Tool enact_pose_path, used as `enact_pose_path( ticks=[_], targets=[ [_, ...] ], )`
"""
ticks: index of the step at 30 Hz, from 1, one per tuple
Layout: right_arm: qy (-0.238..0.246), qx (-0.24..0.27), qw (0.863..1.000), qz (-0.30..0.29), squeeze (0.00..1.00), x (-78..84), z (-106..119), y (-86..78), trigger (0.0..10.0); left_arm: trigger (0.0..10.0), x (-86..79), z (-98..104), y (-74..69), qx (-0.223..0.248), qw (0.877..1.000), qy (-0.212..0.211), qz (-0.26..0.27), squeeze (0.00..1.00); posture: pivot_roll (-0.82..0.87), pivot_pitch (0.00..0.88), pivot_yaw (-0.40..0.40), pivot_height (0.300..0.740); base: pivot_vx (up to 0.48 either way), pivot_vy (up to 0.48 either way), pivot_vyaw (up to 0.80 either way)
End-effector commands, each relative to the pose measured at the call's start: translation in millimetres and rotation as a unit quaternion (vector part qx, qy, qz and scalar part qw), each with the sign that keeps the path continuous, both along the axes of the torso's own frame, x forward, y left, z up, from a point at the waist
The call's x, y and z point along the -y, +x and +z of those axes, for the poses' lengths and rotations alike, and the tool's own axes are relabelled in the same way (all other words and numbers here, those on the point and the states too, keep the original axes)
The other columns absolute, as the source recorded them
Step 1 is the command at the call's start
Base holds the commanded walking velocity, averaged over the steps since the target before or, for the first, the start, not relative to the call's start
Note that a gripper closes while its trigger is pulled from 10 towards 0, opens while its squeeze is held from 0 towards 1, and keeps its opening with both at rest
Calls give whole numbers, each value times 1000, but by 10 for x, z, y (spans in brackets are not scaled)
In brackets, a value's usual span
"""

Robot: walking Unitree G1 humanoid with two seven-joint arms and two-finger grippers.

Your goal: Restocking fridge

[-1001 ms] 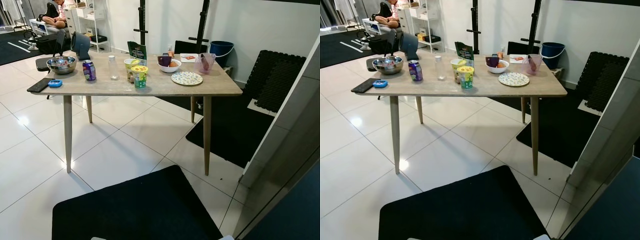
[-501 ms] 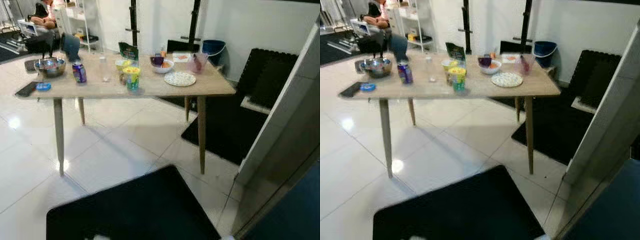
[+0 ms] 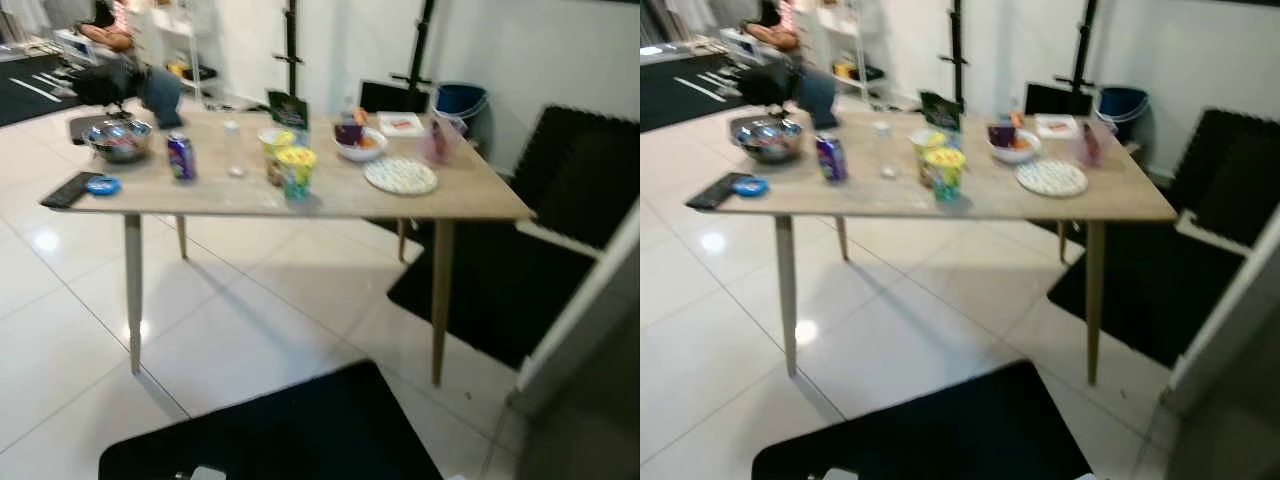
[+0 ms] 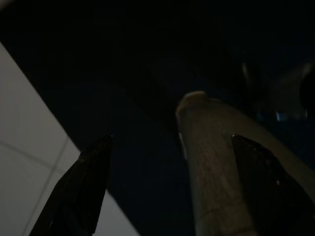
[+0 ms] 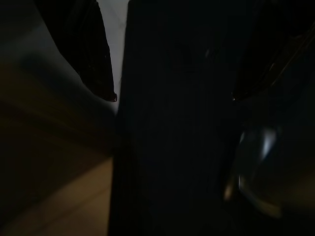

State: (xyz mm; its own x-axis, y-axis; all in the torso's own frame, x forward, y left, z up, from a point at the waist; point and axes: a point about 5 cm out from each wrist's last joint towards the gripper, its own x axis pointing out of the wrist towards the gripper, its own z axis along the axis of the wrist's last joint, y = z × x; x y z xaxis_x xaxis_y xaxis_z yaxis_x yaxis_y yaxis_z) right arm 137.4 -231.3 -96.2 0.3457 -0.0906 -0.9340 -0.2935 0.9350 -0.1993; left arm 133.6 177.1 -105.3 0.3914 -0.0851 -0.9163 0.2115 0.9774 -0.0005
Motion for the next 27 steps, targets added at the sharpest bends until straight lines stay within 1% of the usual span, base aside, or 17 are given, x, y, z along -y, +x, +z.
enact_pose_path(
  ticks=[1,8,27],
  targets=[
    [7,-10,1000,-5,0,-45,-34,-69,10000,10000,-16,-54,-167,-33,999,4,-1,0,-17,0,-13,740,379,0,0],
    [8,-10,1000,-5,0,-54,-36,-69,10000,10000,-11,-62,-195,-36,999,4,-1,0,-16,0,-12,740,382,0,0],
    [9,-11,1000,-5,0,-45,-35,-73,10000,10000,-4,-53,-159,-32,999,3,0,0,-11,0,-12,740,385,0,0]
  ],
)
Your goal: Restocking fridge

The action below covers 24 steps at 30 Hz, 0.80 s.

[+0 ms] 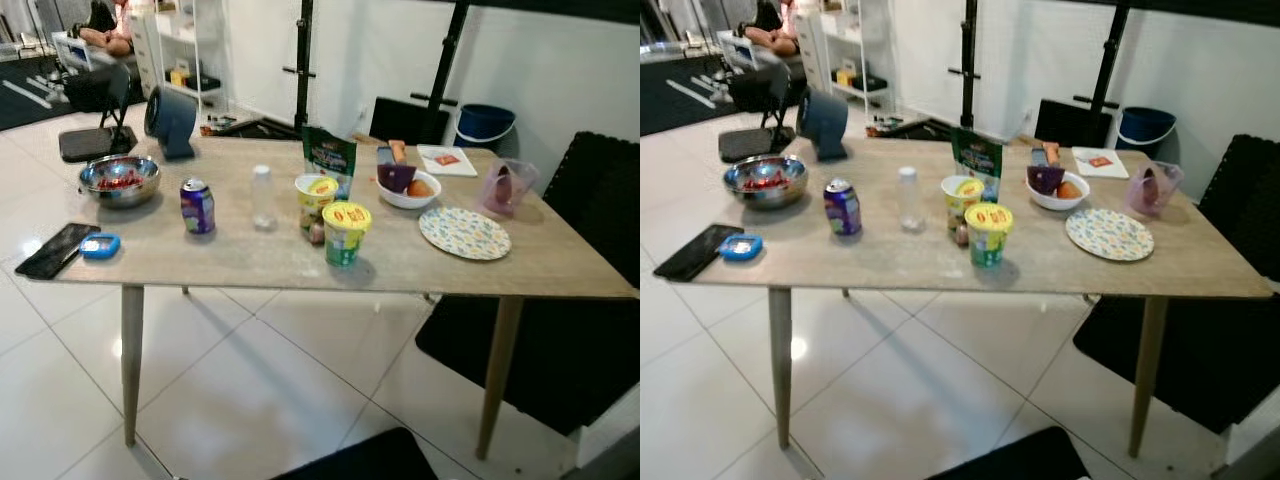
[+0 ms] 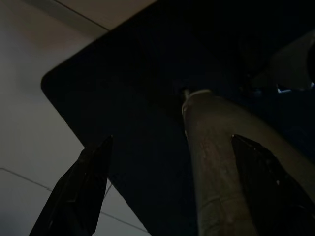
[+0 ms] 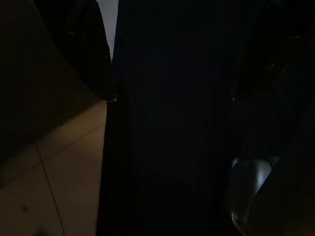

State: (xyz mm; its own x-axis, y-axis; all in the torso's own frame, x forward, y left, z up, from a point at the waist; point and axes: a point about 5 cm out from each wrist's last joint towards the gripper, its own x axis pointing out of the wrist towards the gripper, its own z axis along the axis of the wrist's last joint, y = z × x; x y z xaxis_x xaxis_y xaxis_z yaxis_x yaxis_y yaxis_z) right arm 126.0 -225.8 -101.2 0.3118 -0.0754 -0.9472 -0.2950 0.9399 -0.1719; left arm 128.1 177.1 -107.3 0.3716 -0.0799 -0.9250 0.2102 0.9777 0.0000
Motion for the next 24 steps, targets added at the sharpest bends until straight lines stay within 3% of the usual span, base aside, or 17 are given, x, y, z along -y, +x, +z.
enact_pose_path(
  ticks=[1,13,17,24],
  targets=[
    [0,7,1000,-3,0,10,16,41,10000,10000,-4,-33,-105,-21,1000,1,-1,0,-11,0,-12,740,386,0,0],
    [-1,6,1000,0,0,20,18,43,10000,10000,-23,-33,-110,-20,1000,2,3,0,-7,0,-12,740,383,0,0],
    [-1,7,1000,0,0,22,19,44,10000,10000,-41,-31,-115,-15,1000,-4,23,0,-7,0,-12,740,0,0,0],
    [-3,6,1000,2,0,22,19,42,10000,10000,-78,-34,-148,-20,1000,-3,5,0,-10,0,-13,740,0,-131,0]
  ],
)
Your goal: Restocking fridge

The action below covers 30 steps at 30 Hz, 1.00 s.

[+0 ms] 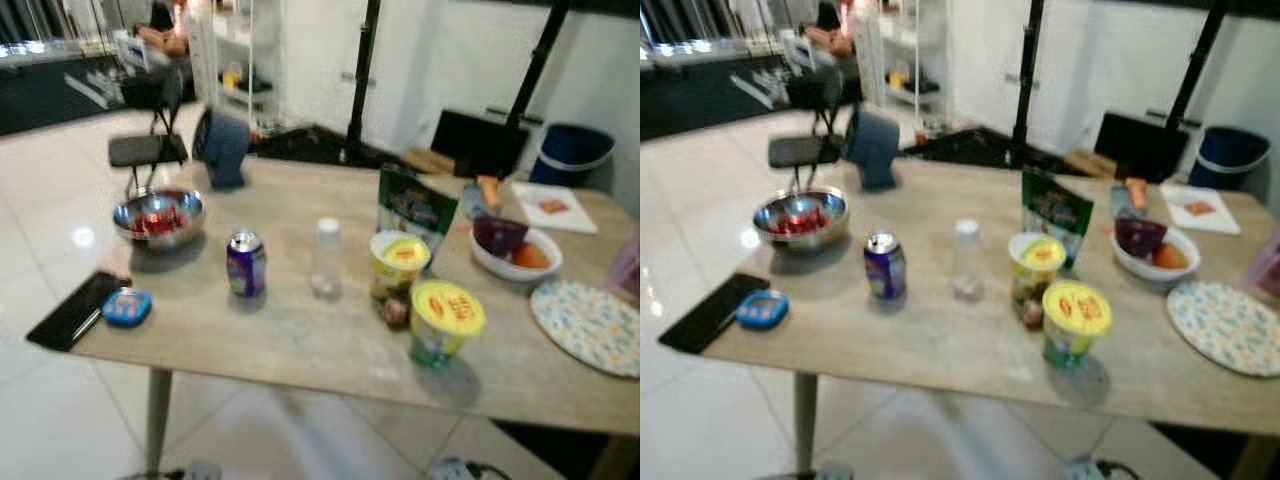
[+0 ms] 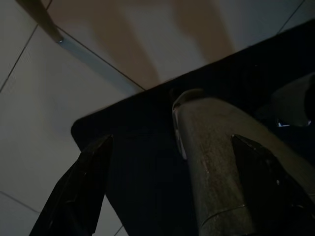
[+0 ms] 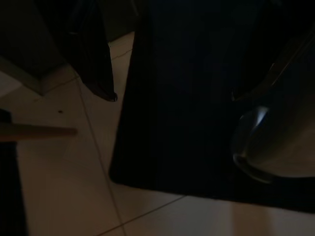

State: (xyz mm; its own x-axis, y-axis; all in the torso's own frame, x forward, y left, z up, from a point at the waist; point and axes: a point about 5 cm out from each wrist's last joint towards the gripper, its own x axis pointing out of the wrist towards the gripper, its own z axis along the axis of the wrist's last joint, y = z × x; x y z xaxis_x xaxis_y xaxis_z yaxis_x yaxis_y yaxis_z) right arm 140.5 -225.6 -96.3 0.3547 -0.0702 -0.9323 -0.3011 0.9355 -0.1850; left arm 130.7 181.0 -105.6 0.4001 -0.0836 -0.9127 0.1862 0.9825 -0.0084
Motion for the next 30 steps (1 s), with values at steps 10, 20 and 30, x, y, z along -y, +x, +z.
enact_pose_path(
  ticks=[10,20,30],
  targets=[
    [-5,-16,1000,-4,0,18,-31,-100,10000,10000,-49,-70,-247,-39,999,6,3,0,-17,0,-16,740,0,-221,0],
    [-11,-11,1000,-26,0,23,-34,-107,10000,10000,35,-72,-215,-39,999,1,4,0,-18,0,-16,740,0,0,0],
    [-46,14,987,-150,0,80,-41,-161,10000,10000,45,-67,-189,-37,999,2,3,0,-20,0,-13,740,0,0,0]
  ],
)
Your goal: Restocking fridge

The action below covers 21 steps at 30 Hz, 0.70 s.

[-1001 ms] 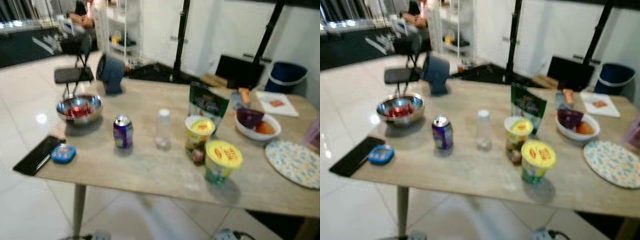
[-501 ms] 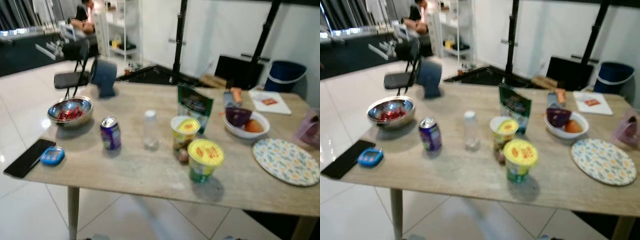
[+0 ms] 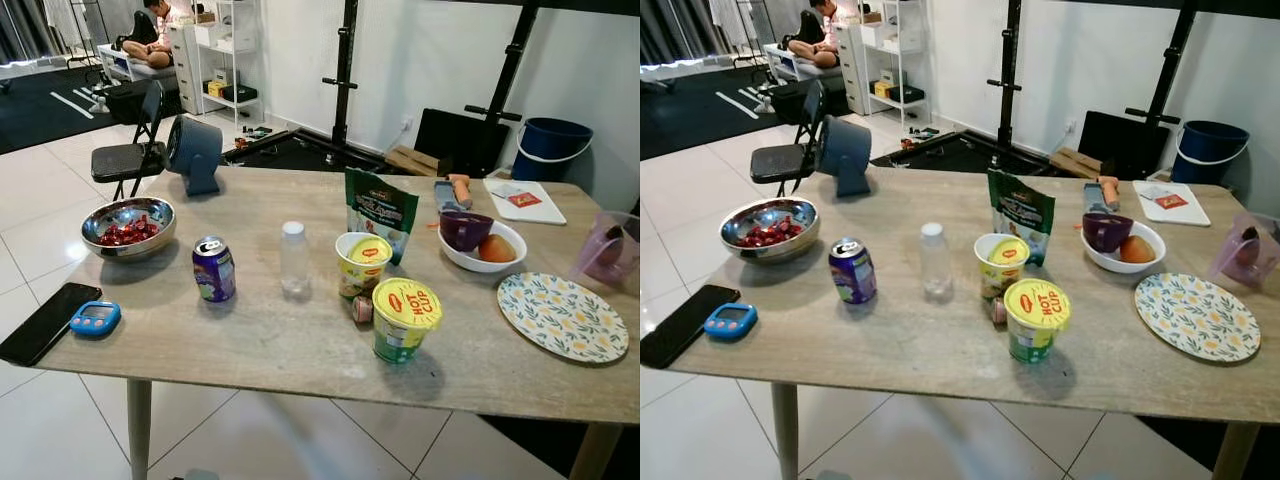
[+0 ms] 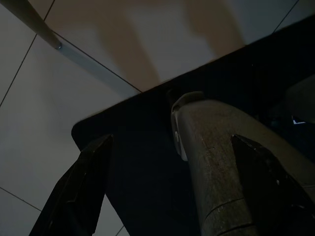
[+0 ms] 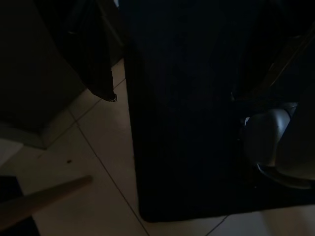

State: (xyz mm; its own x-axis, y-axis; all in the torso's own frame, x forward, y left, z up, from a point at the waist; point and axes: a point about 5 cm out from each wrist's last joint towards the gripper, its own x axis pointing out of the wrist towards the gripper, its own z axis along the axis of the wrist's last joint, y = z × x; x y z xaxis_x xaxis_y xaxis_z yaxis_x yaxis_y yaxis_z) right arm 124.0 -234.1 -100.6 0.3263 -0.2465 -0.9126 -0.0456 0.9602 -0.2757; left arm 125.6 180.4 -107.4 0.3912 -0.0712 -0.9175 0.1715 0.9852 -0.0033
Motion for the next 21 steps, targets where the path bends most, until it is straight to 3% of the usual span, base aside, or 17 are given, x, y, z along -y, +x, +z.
enact_pose_path(
  ticks=[1,2,3,5,6,9,16,21],
  targets=[
    [-16,16,998,-62,0,7,-1,-17,10000,10000,22,-46,-134,-31,999,1,-5,0,-18,0,-10,740,0,0,0],
    [-29,23,993,-110,0,16,-3,-44,10000,10000,5,-43,-130,-31,999,2,-5,0,-18,0,-10,740,0,0,0],
    [-29,23,993,-110,0,16,-3,-44,10000,10000,5,-43,-130,-31,999,2,-5,0,-18,0,-10,740,0,0,0],
    [-53,33,980,-190,0,21,-6,-93,10000,10000,-30,-39,-128,-31,999,5,-4,0,-14,0,-7,740,0,0,0],
    [-53,33,980,-190,0,21,-6,-93,10000,10000,-30,-39,-128,-31,999,5,-4,0,-14,0,-7,740,0,0,0],
    [-71,54,958,-272,0,15,-1,-128,10000,10000,-64,-36,-130,-32,999,8,-3,0,-17,0,-5,740,0,0,0],
    [-49,59,964,-255,0,13,-3,-104,10000,10000,-64,-36,-134,-32,999,8,-4,0,-19,0,-10,740,0,0,0],
    [-36,49,977,-206,0,14,-4,-76,10000,10000,-58,-40,-145,-33,999,6,1,0,-23,0,-17,740,0,0,0]
  ],
)
